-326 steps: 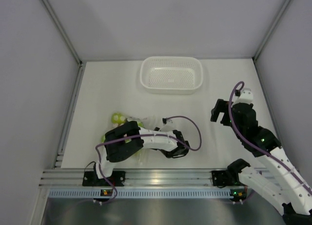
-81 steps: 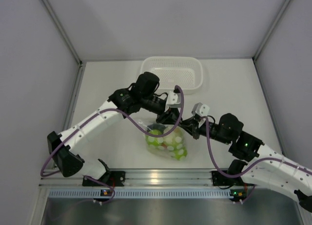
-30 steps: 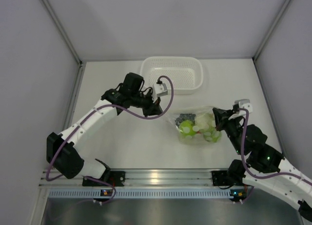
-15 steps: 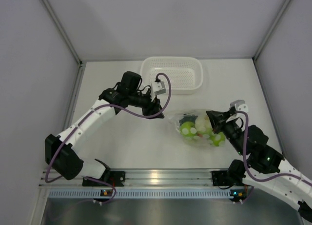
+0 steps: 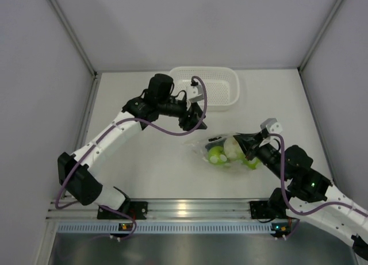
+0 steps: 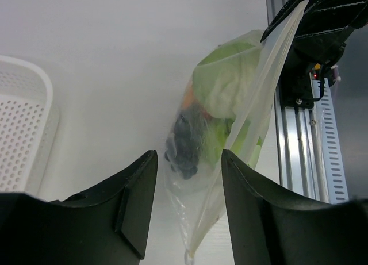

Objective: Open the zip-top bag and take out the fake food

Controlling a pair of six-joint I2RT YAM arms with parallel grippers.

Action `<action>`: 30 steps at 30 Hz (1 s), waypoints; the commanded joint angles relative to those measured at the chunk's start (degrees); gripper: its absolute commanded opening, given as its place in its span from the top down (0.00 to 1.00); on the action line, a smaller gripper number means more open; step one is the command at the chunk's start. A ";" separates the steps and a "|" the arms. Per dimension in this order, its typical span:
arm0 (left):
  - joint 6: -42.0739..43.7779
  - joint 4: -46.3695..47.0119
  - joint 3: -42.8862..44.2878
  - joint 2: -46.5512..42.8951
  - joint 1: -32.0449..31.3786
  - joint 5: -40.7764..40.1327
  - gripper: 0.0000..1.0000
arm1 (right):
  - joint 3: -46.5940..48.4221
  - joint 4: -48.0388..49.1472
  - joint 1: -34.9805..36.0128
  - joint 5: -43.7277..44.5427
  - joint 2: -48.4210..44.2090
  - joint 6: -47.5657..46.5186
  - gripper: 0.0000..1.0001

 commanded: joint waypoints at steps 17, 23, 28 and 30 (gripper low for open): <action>2.90 4.77 -5.38 1.00 -2.68 5.24 0.52 | 2.53 3.56 -0.30 0.33 1.66 -0.39 1.00; 2.02 7.05 -6.96 2.40 -2.86 5.06 0.56 | 2.62 3.65 -0.21 -0.02 1.48 -0.12 1.00; 0.88 8.54 -6.88 3.20 -2.95 3.82 0.74 | 2.44 3.91 -0.30 -0.81 1.39 -0.12 1.00; 0.18 8.72 -6.79 3.55 -3.04 3.47 0.83 | 2.26 4.18 -0.30 -1.51 1.22 -0.12 1.00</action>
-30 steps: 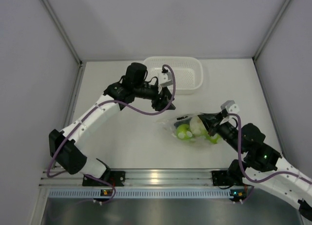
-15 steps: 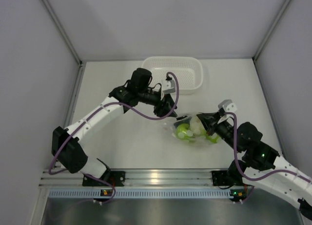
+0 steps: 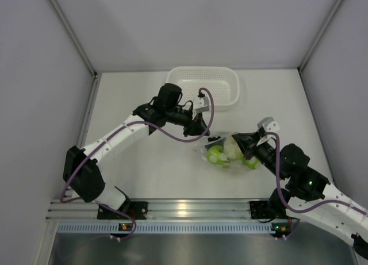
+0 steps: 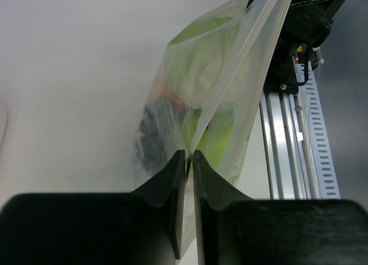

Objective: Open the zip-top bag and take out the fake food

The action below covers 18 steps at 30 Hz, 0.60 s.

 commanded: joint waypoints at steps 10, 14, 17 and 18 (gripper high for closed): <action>-4.26 4.38 -0.32 -1.07 -0.28 -4.13 1.00 | 3.72 1.84 -0.21 4.34 2.81 0.60 1.00; -9.78 4.38 -0.41 -4.66 -0.28 -14.99 1.00 | 9.00 -3.35 -0.47 8.33 10.55 2.79 1.00; -15.23 4.38 -1.20 -7.83 -0.19 -24.24 1.00 | 12.60 -5.11 -1.44 8.42 15.39 5.25 0.96; -16.73 4.29 -1.63 -8.71 -0.19 -27.05 1.00 | 14.35 -5.55 -1.79 8.24 17.57 5.78 0.95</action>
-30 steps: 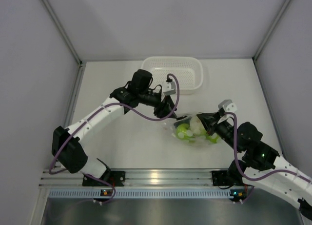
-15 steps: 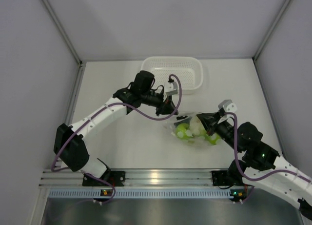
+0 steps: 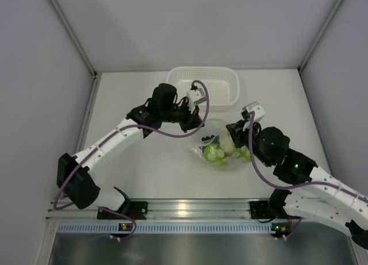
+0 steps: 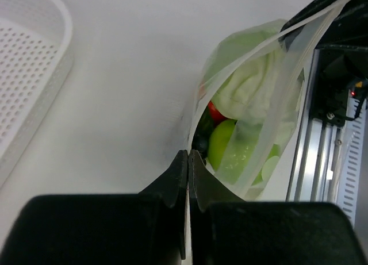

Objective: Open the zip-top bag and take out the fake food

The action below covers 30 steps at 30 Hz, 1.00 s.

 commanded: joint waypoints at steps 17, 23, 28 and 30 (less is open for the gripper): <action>-30.30 -10.01 -5.99 -23.85 0.05 -43.22 1.00 | 24.84 0.74 -9.86 -24.87 31.20 13.36 0.66; -43.49 -9.22 -11.17 -23.50 0.05 -52.63 1.00 | 24.40 4.70 -9.77 -29.27 35.95 20.75 0.55; -49.83 -4.49 -16.36 -26.91 0.05 -59.32 1.00 | 19.40 8.92 -9.77 -30.68 38.15 25.94 0.39; -52.65 -1.94 -19.87 -29.03 0.05 -60.90 1.00 | 16.16 12.42 -9.68 -31.21 39.20 29.63 0.39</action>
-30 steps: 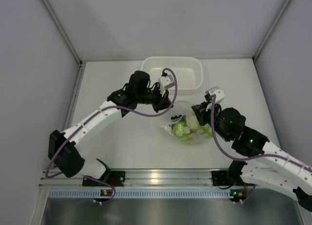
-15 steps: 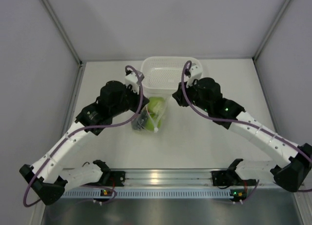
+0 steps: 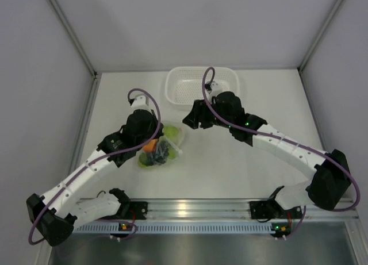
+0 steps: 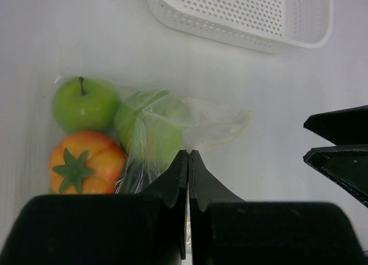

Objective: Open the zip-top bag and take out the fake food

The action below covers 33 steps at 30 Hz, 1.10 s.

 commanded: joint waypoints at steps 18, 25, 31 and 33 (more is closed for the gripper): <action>-14.95 15.89 -9.65 -11.00 0.02 -8.71 1.00 | -7.75 26.03 8.30 2.39 15.81 21.31 0.42; -15.04 16.60 -8.07 -11.52 0.02 -6.16 1.00 | -1.32 24.70 10.68 2.04 23.21 20.86 0.38; -15.13 16.51 -9.20 -12.93 0.02 -7.91 1.00 | -0.26 25.33 12.00 0.37 26.64 20.87 0.38; -14.86 16.51 -9.29 -13.37 0.02 -8.61 1.00 | 0.09 23.84 12.09 1.06 27.69 20.43 0.41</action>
